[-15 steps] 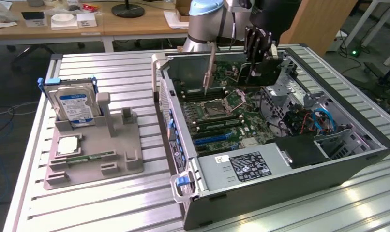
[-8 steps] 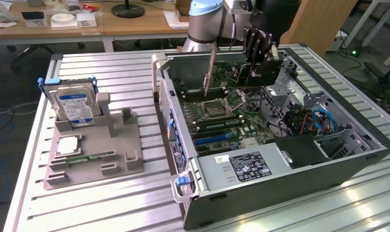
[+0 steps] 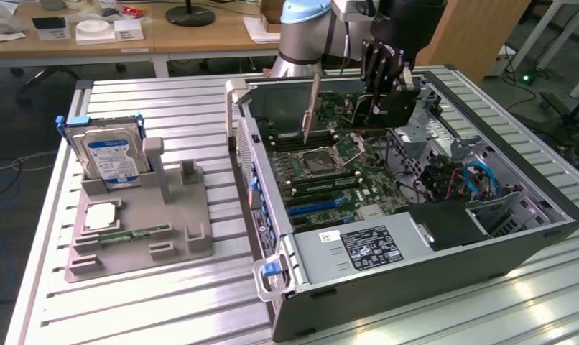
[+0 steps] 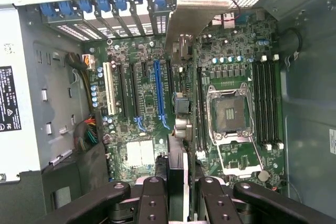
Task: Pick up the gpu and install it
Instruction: 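Insert the gpu into the slot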
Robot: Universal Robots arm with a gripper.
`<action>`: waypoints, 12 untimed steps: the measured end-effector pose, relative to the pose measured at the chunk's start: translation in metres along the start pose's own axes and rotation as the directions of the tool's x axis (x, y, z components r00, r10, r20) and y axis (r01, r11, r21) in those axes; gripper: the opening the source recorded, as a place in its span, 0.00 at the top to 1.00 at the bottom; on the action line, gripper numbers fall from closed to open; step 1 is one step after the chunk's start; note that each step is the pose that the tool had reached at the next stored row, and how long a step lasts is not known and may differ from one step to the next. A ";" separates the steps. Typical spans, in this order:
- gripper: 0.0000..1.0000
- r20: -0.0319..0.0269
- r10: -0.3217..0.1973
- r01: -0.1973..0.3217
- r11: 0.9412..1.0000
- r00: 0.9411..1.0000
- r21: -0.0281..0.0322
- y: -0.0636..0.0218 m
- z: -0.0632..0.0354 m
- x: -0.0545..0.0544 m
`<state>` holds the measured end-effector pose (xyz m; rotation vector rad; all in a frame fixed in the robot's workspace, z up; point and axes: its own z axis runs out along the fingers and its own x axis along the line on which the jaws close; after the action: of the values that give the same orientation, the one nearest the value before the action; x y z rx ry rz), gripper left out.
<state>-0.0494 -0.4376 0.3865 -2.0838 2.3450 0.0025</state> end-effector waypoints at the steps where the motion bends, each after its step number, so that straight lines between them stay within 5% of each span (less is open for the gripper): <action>1: 0.73 0.000 0.000 0.000 1.000 1.000 0.000 0.0000 0.0000 0.000; 6: 0.73 0.000 -0.011 0.011 1.000 1.000 0.002 0.0002 0.0007 0.000; 10: 0.73 0.002 -0.038 0.038 0.999 0.999 0.020 0.0002 0.0026 0.000; 12: 0.73 0.002 -0.042 0.042 0.999 0.999 0.022 0.0002 0.0030 0.000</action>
<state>-0.0496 -0.4375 0.3835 -2.1215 2.2883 -0.0205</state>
